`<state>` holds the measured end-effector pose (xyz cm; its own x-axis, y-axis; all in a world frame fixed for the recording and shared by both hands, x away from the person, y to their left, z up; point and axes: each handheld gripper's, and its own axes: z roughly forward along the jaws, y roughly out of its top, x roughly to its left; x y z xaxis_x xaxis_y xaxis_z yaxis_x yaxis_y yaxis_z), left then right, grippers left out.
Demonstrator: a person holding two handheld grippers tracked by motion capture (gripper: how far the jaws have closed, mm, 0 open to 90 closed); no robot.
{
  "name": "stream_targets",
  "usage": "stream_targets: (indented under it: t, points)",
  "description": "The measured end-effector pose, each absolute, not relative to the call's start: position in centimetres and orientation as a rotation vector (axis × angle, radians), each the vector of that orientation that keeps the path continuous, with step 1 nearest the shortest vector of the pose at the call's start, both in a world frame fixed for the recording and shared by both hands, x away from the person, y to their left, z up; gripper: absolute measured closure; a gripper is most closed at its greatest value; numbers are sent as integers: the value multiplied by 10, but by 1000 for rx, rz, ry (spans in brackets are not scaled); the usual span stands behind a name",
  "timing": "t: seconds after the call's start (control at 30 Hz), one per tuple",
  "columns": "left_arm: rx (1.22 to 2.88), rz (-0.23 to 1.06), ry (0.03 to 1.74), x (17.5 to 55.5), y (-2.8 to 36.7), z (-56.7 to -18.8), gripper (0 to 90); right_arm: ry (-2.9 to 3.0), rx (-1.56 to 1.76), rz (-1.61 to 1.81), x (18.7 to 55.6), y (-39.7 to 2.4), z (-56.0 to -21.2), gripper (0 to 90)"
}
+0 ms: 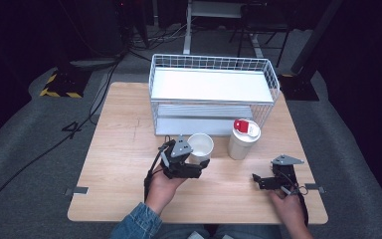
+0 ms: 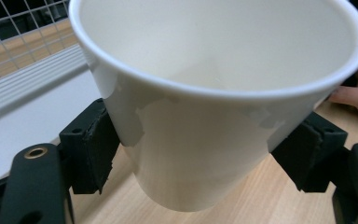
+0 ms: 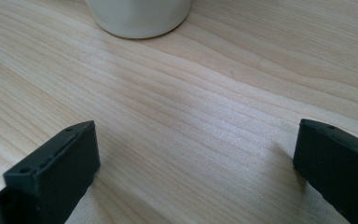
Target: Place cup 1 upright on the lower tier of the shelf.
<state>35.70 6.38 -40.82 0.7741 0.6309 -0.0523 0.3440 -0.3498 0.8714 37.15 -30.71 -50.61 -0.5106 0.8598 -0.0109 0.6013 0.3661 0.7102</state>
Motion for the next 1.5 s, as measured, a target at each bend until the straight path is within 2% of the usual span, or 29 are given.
stream_targets:
  t: [0.4,1.0,1.5]
  points:
    - [1914,423,824,376,60,-415,226,2252,1275,930,372,-307,-506,5]
    - [1854,398,939,418,60,-422,226,2253,1274,930,371,-307,-506,5]
    - [1801,497,1007,447,50,-437,226,2252,1275,932,372,-307,-506,5]
